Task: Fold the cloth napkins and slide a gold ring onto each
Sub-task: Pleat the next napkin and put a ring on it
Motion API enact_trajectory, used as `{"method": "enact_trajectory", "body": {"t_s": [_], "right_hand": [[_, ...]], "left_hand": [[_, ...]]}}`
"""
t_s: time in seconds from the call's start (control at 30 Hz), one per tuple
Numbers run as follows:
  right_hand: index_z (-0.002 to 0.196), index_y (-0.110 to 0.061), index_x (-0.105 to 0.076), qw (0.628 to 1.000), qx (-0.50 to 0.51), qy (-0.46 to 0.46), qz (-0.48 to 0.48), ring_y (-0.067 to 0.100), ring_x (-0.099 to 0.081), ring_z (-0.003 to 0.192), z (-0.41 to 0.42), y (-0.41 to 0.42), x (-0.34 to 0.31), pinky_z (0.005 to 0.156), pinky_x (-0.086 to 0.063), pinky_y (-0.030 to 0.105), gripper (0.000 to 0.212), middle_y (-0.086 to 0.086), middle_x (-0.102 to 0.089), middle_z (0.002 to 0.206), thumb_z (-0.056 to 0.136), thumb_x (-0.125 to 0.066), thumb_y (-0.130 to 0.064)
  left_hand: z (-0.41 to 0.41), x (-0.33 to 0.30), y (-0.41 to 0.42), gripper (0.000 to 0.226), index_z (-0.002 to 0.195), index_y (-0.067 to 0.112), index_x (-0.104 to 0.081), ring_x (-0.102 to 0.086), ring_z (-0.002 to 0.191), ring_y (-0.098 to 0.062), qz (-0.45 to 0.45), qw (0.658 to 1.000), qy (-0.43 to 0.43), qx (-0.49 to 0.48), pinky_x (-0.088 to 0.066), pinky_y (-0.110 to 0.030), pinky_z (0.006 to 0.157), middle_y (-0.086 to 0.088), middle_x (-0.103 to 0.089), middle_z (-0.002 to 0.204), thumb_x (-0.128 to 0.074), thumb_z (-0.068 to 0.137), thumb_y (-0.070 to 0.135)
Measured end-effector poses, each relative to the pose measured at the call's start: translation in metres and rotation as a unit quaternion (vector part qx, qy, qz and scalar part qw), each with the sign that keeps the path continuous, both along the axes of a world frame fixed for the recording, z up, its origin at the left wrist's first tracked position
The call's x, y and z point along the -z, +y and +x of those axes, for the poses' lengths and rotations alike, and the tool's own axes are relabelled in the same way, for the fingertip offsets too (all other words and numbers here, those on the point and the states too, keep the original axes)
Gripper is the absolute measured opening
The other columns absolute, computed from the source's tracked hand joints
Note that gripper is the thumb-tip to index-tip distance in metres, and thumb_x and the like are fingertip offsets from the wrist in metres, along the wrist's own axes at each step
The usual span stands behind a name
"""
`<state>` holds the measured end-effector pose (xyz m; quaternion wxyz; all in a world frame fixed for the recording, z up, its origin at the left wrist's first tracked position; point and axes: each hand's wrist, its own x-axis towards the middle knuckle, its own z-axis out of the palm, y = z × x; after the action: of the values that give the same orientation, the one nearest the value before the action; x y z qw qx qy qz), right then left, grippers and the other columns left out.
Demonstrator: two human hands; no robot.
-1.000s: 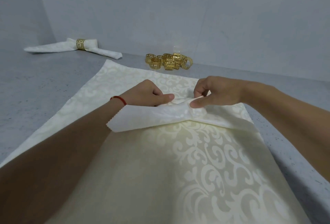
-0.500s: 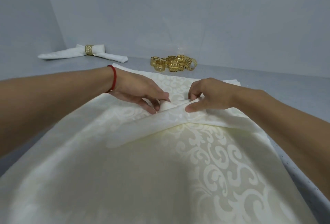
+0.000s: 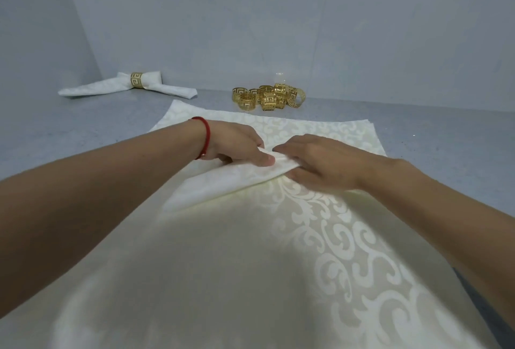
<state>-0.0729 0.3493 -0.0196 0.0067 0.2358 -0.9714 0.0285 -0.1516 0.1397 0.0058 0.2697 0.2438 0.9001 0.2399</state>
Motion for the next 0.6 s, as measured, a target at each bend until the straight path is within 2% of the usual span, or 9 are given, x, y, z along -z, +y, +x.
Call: {"method": "enact_trajectory", "body": {"t_s": [0.03, 0.07, 0.13, 0.2, 0.27, 0.33, 0.4, 0.53, 0.6], "right_hand": [[0.131, -0.01, -0.061, 1.0, -0.002, -0.005, -0.027, 0.024, -0.06, 0.112, -0.003, 0.0, -0.001, 0.094, -0.049, 0.044, 0.039, 0.007, -0.064, 0.119, 0.101, -0.05, -0.033], [0.121, -0.008, -0.065, 0.999, -0.001, -0.012, -0.044, 0.023, -0.062, 0.1, -0.007, -0.001, -0.002, 0.088, -0.049, 0.043, 0.034, 0.008, -0.065, 0.108, 0.102, -0.05, -0.032], [0.113, -0.007, -0.068, 0.998, 0.015, -0.037, -0.056, 0.02, -0.061, 0.091, -0.014, -0.002, -0.007, 0.084, -0.049, 0.039, 0.027, 0.007, -0.063, 0.104, 0.103, -0.053, -0.028], [0.113, -0.01, -0.069, 0.996, 0.041, -0.057, -0.056, 0.021, -0.06, 0.094, -0.019, -0.002, -0.01, 0.088, -0.05, 0.04, 0.031, 0.005, -0.062, 0.11, 0.101, -0.053, -0.033], [0.109, -0.009, -0.07, 0.992, 0.069, -0.082, -0.071, 0.031, -0.062, 0.097, -0.025, -0.001, -0.012, 0.093, -0.052, 0.05, 0.04, 0.015, -0.062, 0.11, 0.096, -0.053, -0.043], [0.113, -0.016, -0.073, 0.989, 0.077, -0.094, -0.087, 0.03, -0.06, 0.098, -0.027, -0.001, -0.012, 0.095, -0.052, 0.047, 0.028, 0.013, -0.06, 0.108, 0.098, -0.058, -0.035], [0.127, -0.027, -0.068, 0.993, 0.062, -0.053, -0.083, 0.019, -0.057, 0.102, -0.025, -0.001, -0.011, 0.093, -0.049, 0.036, 0.03, -0.001, -0.058, 0.11, 0.098, -0.062, -0.03], [0.129, -0.029, -0.055, 0.997, 0.042, 0.052, -0.036, 0.02, -0.059, 0.109, -0.012, 0.0, 0.002, 0.087, -0.052, 0.044, 0.038, -0.008, -0.062, 0.122, 0.094, -0.062, -0.043], [0.124, -0.026, -0.058, 0.994, 0.002, 0.113, -0.007, 0.021, -0.062, 0.105, -0.009, 0.004, 0.007, 0.076, -0.054, 0.044, 0.031, -0.009, -0.064, 0.117, 0.099, -0.052, -0.042]], "left_hand": [[0.0, -0.001, 0.001, 0.034, 0.103, 0.019, -0.064, -0.06, 0.074, -0.014, -0.014, 1.0, 0.025, 0.001, -0.05, -0.022, 0.068, 0.001, -0.059, 0.084, -0.066, 0.09, 0.05], [0.0, 0.0, 0.003, 0.031, 0.101, 0.024, -0.061, -0.06, 0.083, -0.013, -0.031, 0.997, 0.075, 0.005, -0.049, -0.025, 0.074, 0.006, -0.06, 0.093, -0.064, 0.09, 0.053], [0.005, 0.004, 0.009, 0.027, 0.104, 0.027, -0.057, -0.056, 0.098, -0.015, -0.009, 0.981, 0.193, 0.02, -0.047, -0.03, 0.086, 0.007, -0.057, 0.107, -0.061, 0.091, 0.051], [0.014, 0.01, 0.015, 0.026, 0.1, 0.024, -0.06, -0.055, 0.093, -0.012, 0.056, 0.965, 0.253, 0.042, -0.046, -0.027, 0.08, 0.008, -0.06, 0.1, -0.062, 0.092, 0.048], [0.016, 0.017, 0.018, 0.022, 0.09, 0.021, -0.06, -0.053, 0.081, -0.011, 0.072, 0.954, 0.285, 0.061, -0.04, -0.024, 0.066, 0.01, -0.06, 0.085, -0.066, 0.091, 0.042], [0.014, 0.024, 0.019, 0.019, 0.079, 0.022, -0.057, -0.049, 0.073, -0.009, 0.074, 0.941, 0.324, 0.065, -0.033, -0.025, 0.059, 0.012, -0.055, 0.074, -0.068, 0.09, 0.034], [0.012, 0.03, 0.02, 0.022, 0.071, 0.025, -0.056, -0.048, 0.069, -0.007, 0.086, 0.938, 0.332, 0.043, -0.03, -0.023, 0.057, 0.012, -0.053, 0.069, -0.069, 0.088, 0.03], [0.016, 0.037, 0.028, 0.022, 0.068, 0.022, -0.058, -0.05, 0.072, -0.017, 0.075, 0.933, 0.351, -0.009, -0.031, -0.029, 0.058, 0.008, -0.052, 0.069, -0.067, 0.087, 0.026], [0.019, 0.039, 0.03, 0.034, 0.061, 0.025, -0.047, -0.052, 0.074, -0.024, 0.038, 0.928, 0.372, -0.005, -0.032, -0.032, 0.06, 0.002, -0.049, 0.069, -0.063, 0.091, 0.029]]}}
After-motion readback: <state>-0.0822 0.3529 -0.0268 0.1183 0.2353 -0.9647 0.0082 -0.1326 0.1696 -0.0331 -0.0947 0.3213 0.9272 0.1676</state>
